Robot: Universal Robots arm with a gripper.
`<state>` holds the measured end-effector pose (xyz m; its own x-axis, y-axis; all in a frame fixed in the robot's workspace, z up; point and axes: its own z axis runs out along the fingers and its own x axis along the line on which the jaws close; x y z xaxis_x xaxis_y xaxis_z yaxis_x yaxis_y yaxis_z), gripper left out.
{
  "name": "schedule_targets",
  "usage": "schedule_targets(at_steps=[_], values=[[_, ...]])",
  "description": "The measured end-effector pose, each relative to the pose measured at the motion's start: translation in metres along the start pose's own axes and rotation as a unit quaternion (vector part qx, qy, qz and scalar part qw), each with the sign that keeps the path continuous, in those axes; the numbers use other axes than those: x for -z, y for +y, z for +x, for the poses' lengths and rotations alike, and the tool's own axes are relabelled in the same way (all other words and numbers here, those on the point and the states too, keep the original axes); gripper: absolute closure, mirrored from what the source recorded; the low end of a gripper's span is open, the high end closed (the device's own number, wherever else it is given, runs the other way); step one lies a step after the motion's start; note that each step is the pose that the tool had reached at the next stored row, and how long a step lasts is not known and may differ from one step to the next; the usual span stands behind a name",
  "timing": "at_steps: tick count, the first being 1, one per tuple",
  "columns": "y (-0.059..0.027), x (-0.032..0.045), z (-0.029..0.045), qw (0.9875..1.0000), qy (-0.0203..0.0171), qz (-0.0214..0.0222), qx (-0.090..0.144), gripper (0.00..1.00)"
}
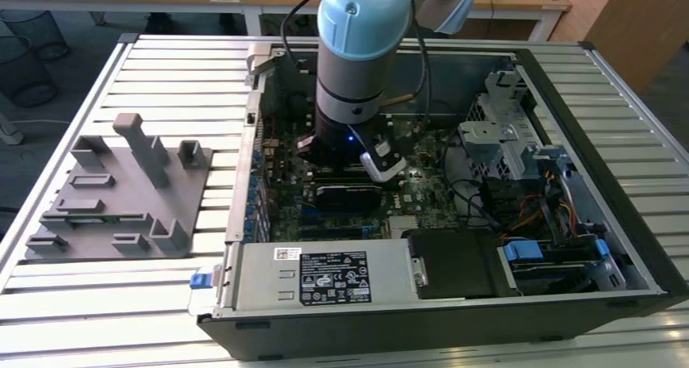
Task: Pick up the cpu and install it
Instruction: 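Install the second cpu locking lever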
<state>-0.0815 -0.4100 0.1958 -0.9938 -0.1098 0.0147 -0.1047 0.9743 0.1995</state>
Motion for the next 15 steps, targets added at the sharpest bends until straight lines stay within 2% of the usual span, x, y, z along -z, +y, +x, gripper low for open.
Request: schedule_targets(at_steps=[10,15], values=[[0.0,-0.0007,0.0011,1.0,-0.0009,-0.0092,0.0,0.89],[-0.0002,-0.0014,0.0011,0.9999,-0.0012,-0.012,0.0,0.89]])
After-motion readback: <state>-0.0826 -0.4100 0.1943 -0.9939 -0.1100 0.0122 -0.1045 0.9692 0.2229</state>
